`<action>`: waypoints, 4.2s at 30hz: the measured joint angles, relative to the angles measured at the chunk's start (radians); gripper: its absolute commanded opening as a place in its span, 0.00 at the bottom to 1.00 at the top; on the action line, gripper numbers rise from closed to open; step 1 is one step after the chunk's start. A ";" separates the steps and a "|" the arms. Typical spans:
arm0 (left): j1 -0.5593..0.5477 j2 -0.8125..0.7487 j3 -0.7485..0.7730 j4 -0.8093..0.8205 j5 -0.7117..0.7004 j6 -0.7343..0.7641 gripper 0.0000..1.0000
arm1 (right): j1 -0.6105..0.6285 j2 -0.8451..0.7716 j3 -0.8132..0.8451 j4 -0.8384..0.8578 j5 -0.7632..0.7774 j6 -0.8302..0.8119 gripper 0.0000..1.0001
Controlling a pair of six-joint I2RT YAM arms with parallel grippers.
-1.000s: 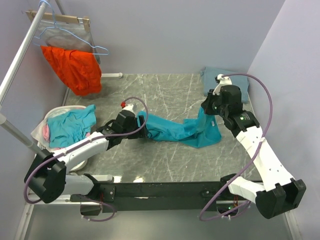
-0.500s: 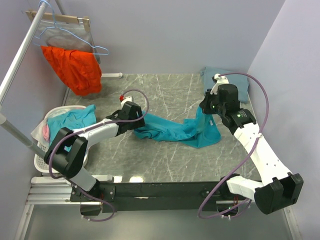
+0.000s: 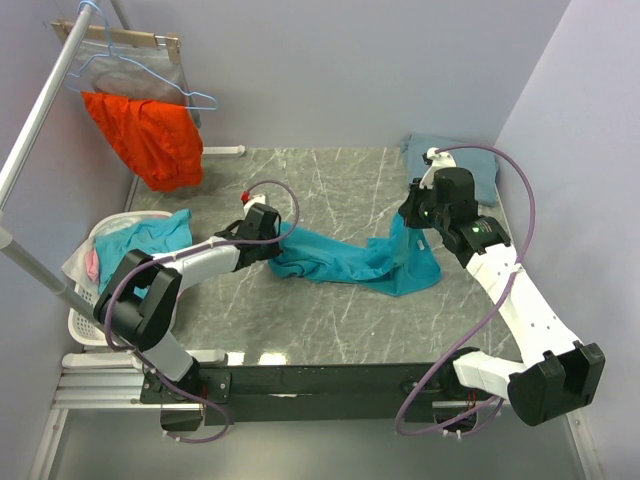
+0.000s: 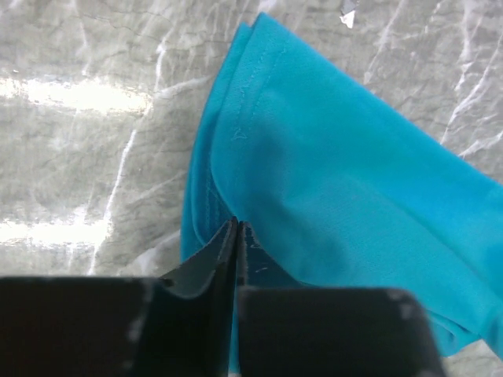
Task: Fold and stack the t-shirts
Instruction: Flatten out the tshirt
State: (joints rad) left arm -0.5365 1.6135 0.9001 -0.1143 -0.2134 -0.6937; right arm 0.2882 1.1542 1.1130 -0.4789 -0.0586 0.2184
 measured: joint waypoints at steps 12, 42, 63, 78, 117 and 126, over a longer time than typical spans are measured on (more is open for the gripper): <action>0.011 -0.026 0.000 0.002 0.042 0.025 0.09 | 0.000 0.000 0.000 0.000 0.014 0.000 0.00; 0.018 0.079 -0.026 0.057 0.055 0.037 0.01 | -0.001 0.000 0.000 0.000 0.014 0.000 0.00; 0.071 -0.498 0.283 -0.224 0.100 0.126 0.01 | -0.001 -0.231 0.108 -0.080 0.043 0.000 0.00; 0.071 -0.828 0.730 -0.670 0.032 0.156 0.01 | -0.001 -0.557 0.356 -0.245 -0.048 0.000 0.00; 0.167 -0.089 0.119 -0.148 -0.095 0.056 0.01 | -0.135 0.544 0.134 0.135 0.231 0.130 0.00; 0.273 0.151 0.256 0.009 -0.189 0.126 0.40 | -0.177 0.814 0.422 0.180 0.343 0.148 1.00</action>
State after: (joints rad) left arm -0.2634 1.7641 1.1561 -0.1055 -0.4026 -0.5682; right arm 0.1116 1.9682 1.5349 -0.2985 0.2844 0.3668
